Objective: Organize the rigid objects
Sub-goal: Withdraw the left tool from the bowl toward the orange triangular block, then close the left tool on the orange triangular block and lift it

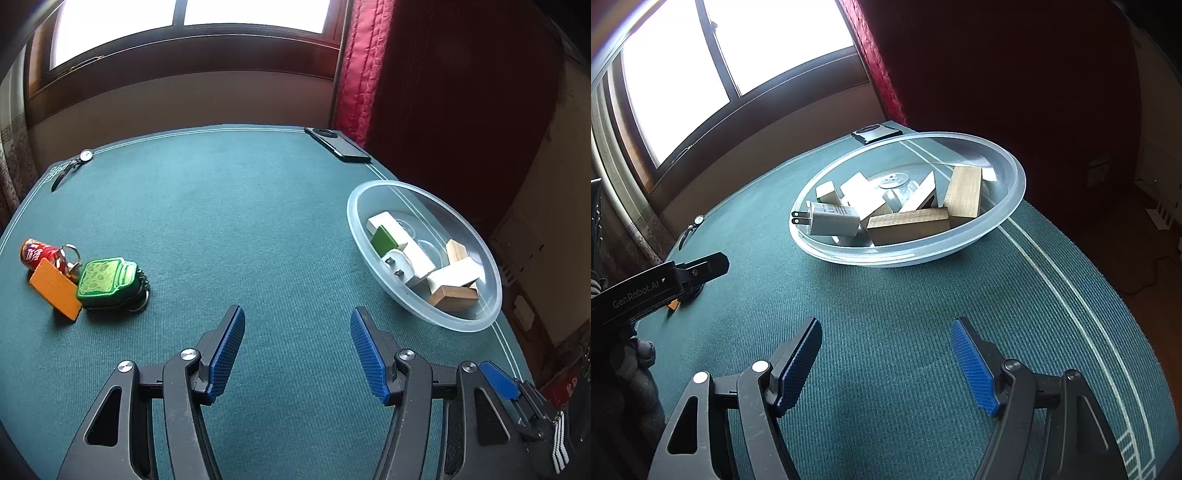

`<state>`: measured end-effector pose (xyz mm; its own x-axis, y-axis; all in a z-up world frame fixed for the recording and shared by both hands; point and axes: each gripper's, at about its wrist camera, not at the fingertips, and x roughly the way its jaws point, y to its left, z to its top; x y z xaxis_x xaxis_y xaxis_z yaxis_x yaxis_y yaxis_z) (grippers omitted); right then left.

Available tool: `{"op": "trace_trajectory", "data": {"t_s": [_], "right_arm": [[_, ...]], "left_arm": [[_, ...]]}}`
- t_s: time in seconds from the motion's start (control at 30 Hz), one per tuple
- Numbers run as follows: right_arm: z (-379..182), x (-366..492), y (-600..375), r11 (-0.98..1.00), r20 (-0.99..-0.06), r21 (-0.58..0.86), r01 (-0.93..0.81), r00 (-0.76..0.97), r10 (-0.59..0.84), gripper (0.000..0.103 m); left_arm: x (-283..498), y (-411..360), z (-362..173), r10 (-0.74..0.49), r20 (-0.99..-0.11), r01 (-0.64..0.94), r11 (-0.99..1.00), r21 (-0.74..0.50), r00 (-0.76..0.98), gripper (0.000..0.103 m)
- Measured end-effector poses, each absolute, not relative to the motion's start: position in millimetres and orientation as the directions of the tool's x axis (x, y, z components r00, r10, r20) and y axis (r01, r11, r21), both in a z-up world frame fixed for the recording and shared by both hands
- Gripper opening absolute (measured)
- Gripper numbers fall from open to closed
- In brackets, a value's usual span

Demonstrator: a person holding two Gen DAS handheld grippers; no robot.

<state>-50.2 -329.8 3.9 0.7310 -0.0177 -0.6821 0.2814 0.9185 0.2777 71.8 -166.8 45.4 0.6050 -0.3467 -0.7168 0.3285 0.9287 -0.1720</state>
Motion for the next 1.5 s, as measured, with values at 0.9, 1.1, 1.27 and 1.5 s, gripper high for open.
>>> {"op": "trace_trajectory", "data": {"t_s": [0.9,1.1,1.27,1.5], "right_arm": [[3,-45,-328,0.924,-0.694,0.258,0.282,0.719,-0.026,0.079],[2,-45,-328,0.924,-0.695,0.256,0.283,0.718,-0.027,0.079],[1,-45,-330,0.924,-0.697,0.253,0.286,0.717,-0.031,0.079],[1,-45,-331,0.925,-0.698,0.249,0.287,0.715,-0.033,0.079]], "left_arm": [[88,9,34,-0.085,-0.722,-0.078,0.979,-0.189,0.686,0.061],[100,23,28,-0.043,-0.732,-0.119,0.979,-0.168,0.680,0.061],[110,24,19,-0.028,-0.750,-0.128,0.981,-0.149,0.661,0.061],[112,36,14,-0.013,-0.756,-0.141,0.980,-0.138,0.655,0.065]]}}
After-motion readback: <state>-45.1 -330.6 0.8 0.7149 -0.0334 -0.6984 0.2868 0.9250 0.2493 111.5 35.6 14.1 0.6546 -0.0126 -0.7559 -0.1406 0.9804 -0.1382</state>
